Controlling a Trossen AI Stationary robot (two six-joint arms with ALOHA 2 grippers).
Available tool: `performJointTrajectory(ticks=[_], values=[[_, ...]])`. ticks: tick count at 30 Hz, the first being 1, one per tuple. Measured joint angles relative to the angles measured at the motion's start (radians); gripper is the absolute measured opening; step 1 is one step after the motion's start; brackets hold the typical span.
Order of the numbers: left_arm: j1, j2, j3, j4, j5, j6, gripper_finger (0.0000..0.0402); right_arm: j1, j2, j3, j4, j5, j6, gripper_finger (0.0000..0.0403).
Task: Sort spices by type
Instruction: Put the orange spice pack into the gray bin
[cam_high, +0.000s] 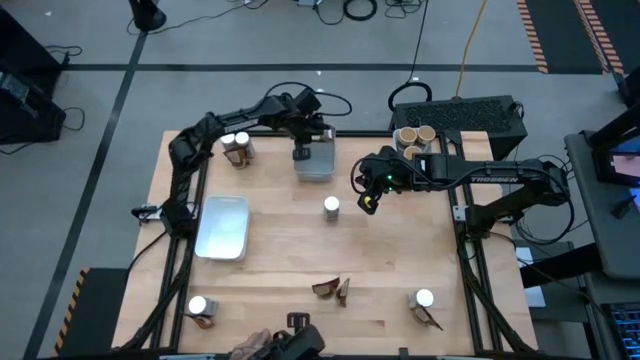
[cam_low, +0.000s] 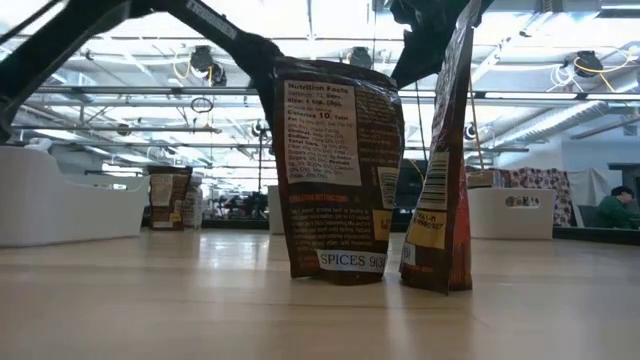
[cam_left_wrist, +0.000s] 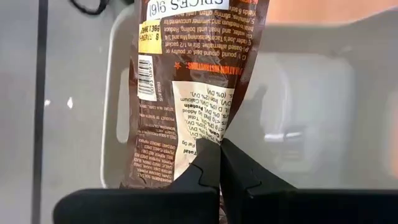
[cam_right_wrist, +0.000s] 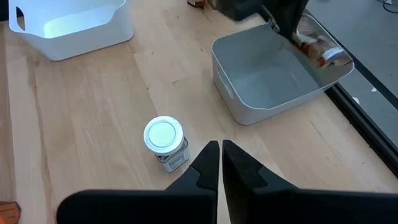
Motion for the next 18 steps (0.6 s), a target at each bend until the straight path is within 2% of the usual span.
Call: performJointTrajectory(ticks=[4,10,13,18], values=[[-0.002,-0.091,0.002,-0.064,0.151,0.0,0.0,0.0,0.0,0.0,0.057,-0.004,0.006,0.0],[-0.004,-0.216,0.002,-0.189,0.365,-0.047,0.0,0.0,0.0,0.005,0.211,-0.127,0.004,0.0],[-0.012,-0.244,0.003,-0.245,0.419,-0.057,0.0,0.009,0.0,0.039,0.244,-0.161,-0.028,0.0],[-0.042,-0.257,0.002,-0.29,0.432,-0.123,0.0,0.051,0.0,0.103,0.249,-0.145,-0.232,0.0008]])
